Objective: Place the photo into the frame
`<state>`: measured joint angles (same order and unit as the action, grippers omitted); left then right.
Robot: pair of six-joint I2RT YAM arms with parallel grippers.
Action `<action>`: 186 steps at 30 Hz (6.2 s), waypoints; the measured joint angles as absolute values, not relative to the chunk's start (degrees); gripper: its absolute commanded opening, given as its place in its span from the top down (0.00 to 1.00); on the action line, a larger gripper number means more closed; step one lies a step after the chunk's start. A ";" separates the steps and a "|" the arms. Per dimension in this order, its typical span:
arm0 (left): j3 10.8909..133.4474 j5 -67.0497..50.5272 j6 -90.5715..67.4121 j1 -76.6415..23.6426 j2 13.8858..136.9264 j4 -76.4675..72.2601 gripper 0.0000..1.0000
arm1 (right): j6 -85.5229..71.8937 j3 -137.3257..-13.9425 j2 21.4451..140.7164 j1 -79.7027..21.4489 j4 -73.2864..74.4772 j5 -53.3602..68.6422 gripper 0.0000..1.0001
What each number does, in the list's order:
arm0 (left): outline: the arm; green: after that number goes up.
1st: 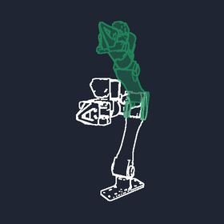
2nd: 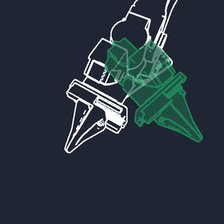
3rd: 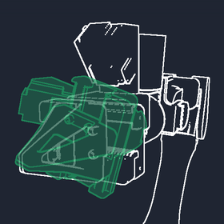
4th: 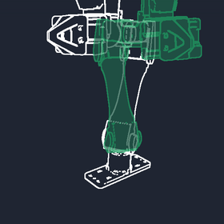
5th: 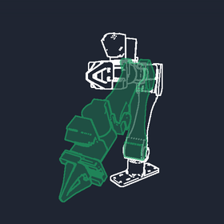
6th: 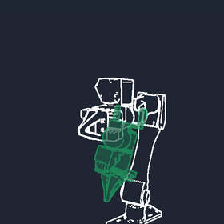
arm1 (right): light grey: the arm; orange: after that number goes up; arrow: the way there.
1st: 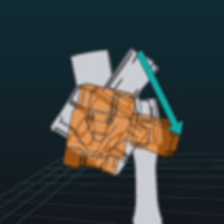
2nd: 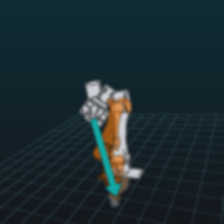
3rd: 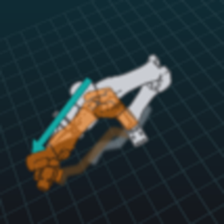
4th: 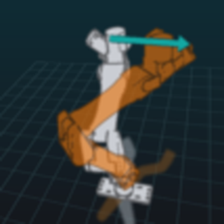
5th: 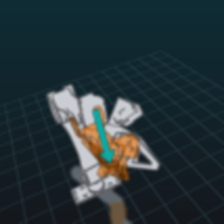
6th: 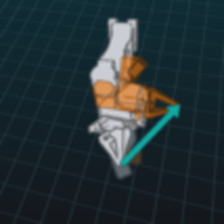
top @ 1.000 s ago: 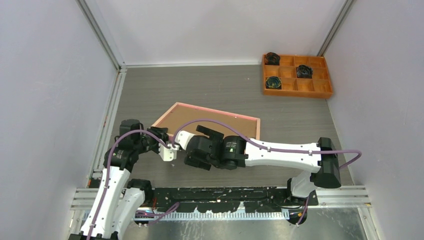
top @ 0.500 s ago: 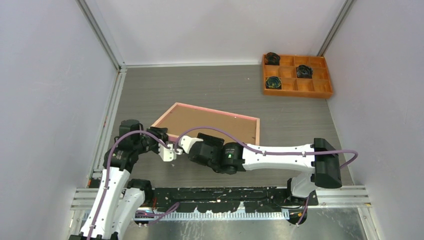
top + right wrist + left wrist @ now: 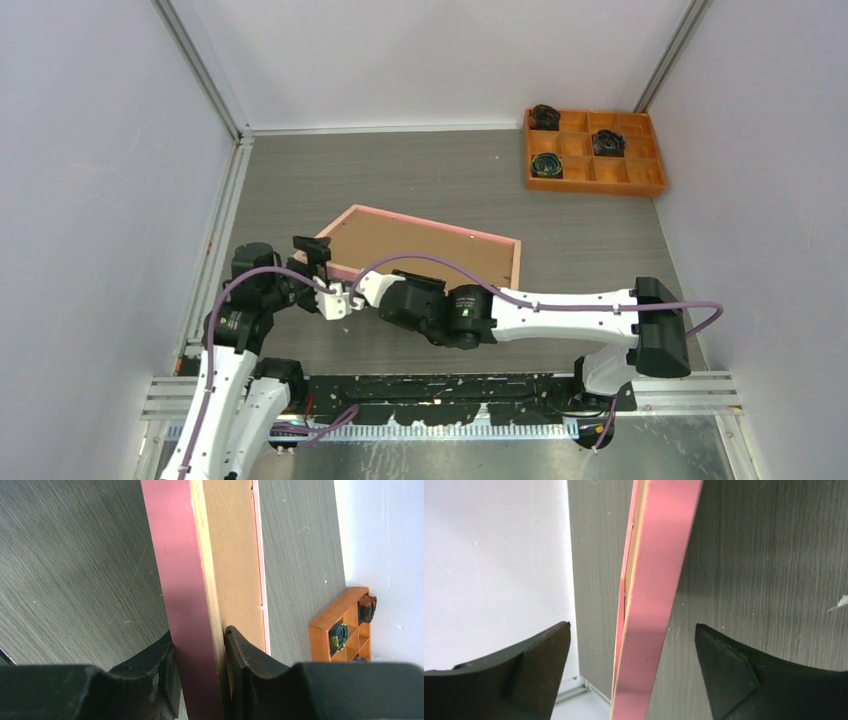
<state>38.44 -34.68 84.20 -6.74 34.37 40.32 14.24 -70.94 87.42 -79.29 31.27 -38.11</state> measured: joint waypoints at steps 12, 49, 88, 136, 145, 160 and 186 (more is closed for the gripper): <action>44.53 -30.72 56.58 -6.59 36.23 31.55 0.00 | 11.62 -80.51 89.06 -75.59 35.44 -35.20 0.92; 62.06 -32.71 19.68 5.02 49.87 38.65 0.01 | -24.77 -119.33 106.19 -36.58 50.15 8.23 0.90; 48.84 -24.51 30.59 9.87 59.00 45.58 0.00 | -55.42 -49.36 103.85 -20.45 -28.29 30.39 0.72; 21.85 -21.54 -2.39 9.93 76.38 -20.75 0.00 | -11.16 -19.18 69.28 -10.46 -30.68 -45.98 0.00; 20.03 -21.17 -6.04 9.93 84.05 -45.41 0.00 | -10.94 -19.14 82.08 -8.12 -43.86 -46.48 0.00; 18.24 -17.80 -2.50 3.64 90.65 -57.17 0.00 | -7.11 -16.16 91.13 -5.06 -57.41 -30.65 0.00; 20.27 -10.13 -2.48 2.20 90.19 -51.90 0.00 | -9.69 -18.61 90.48 -0.75 -54.74 -24.71 0.00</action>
